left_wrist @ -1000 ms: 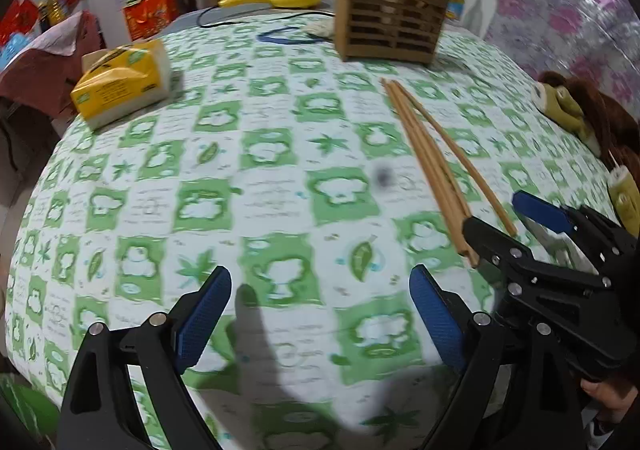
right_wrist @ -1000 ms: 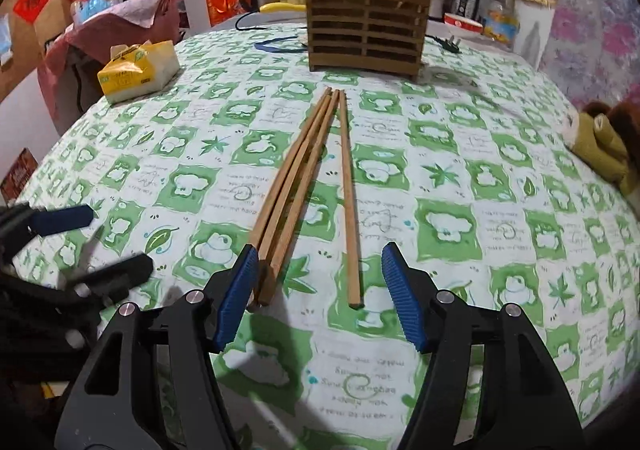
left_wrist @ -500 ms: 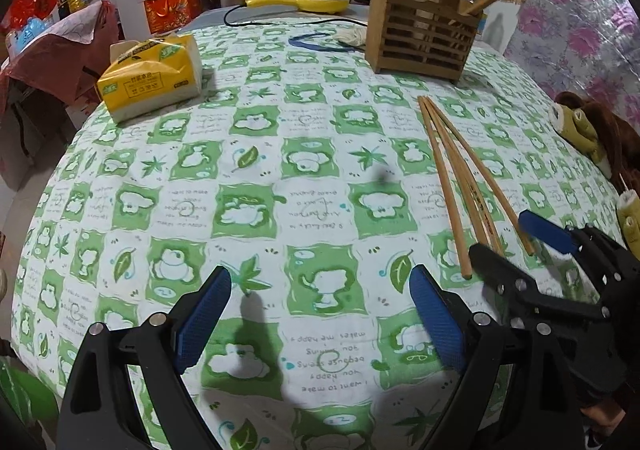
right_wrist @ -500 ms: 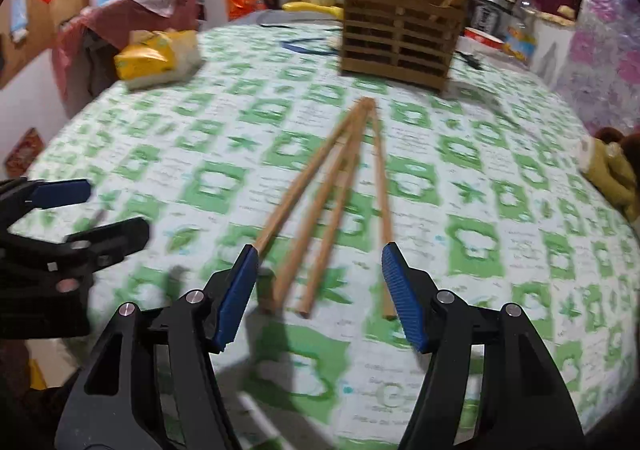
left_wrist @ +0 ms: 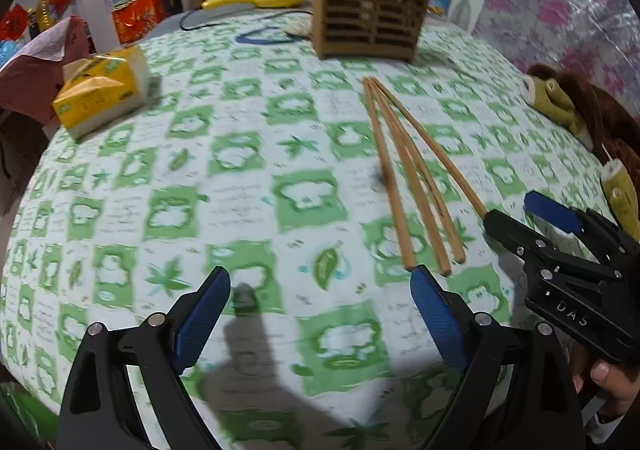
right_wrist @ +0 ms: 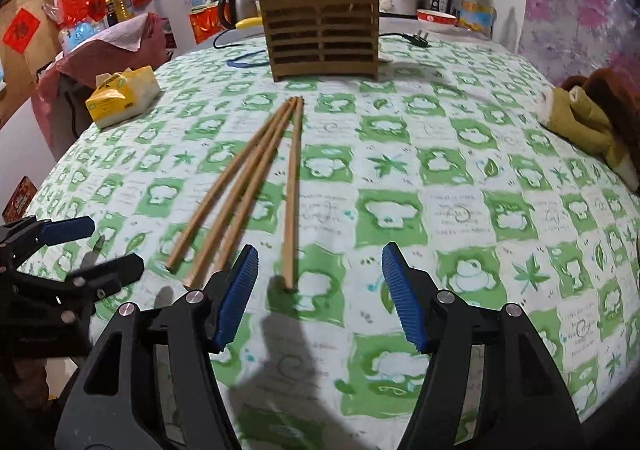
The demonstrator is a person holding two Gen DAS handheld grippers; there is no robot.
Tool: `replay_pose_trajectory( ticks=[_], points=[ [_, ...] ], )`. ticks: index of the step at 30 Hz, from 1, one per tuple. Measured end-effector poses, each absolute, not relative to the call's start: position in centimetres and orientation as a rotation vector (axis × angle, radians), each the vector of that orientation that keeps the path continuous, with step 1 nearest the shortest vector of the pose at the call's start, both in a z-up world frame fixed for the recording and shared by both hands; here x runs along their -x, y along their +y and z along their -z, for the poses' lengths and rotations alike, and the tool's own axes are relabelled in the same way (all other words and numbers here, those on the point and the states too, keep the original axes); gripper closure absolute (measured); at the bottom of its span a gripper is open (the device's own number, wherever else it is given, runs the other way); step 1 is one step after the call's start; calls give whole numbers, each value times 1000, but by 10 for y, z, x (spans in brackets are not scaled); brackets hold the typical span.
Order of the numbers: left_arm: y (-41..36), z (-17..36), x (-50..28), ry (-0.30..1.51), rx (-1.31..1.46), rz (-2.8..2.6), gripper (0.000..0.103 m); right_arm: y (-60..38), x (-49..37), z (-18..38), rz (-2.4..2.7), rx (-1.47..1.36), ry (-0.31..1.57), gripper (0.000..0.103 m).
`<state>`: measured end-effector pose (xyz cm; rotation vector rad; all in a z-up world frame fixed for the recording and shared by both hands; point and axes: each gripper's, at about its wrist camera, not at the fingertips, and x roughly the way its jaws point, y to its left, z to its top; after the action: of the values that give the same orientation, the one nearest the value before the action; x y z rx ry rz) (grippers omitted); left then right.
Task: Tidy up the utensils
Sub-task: 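Close the right tool on a chopstick while the left tool grasps another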
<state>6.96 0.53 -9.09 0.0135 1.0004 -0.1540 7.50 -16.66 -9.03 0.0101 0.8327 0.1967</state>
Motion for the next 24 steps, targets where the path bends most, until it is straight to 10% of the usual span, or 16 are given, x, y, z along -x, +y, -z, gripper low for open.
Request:
replay_pose_trajectory(
  ticks=[8,11,24],
  points=[
    [1,96,-70,1016,-16,153,13,-155,-72,99,-200,52,824,61],
    [3,96,-71,1020,-12,148,13,-159,-74,98,-213,32,821,96],
    [-16,102,-76,1007,-59,159,13,-186,-65,99,-239,-95,855,97]
  ],
)
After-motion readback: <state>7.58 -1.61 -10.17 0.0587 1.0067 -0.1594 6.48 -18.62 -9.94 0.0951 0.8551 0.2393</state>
